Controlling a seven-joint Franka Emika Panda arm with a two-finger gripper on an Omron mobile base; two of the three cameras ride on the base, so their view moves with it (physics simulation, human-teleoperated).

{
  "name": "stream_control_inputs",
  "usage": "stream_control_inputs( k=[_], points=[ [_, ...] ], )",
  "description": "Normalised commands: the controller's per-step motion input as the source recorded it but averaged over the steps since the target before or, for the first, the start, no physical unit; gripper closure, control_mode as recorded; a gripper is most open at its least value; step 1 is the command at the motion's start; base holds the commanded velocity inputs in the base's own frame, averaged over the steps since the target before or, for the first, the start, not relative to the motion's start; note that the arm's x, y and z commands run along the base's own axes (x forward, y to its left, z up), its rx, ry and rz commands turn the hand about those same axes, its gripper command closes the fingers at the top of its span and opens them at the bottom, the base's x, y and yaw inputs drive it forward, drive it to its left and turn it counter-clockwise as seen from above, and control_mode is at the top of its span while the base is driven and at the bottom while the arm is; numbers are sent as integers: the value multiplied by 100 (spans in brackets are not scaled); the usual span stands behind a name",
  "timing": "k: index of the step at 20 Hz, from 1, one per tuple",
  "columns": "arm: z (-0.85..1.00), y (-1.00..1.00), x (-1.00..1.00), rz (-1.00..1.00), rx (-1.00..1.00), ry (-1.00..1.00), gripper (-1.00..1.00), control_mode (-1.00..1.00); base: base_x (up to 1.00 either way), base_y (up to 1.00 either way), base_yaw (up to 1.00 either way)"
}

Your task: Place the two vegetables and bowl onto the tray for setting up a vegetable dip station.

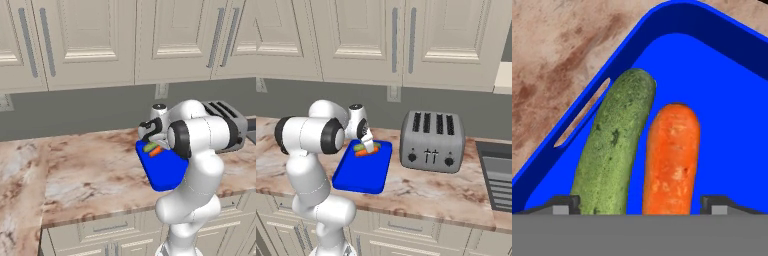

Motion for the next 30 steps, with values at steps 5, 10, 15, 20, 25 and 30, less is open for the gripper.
stream_control_inputs(
  k=[5,10,15,20,25,30],
  points=[
    [0,0,0,0,0,0,-100,-100,0,0,0],
    [0,-4,-1,0,0,0,-100,-100,0,0,0],
    [0,-5,-16,0,0,0,-100,-100,0,0,0],
    [0,-9,-42,0,0,0,-100,-100,0,0,0],
    [5,-12,-50,0,0,0,-100,-100,0,0,0],
    [15,-11,-60,4,0,0,-100,-100,0,0,0]
  ],
)
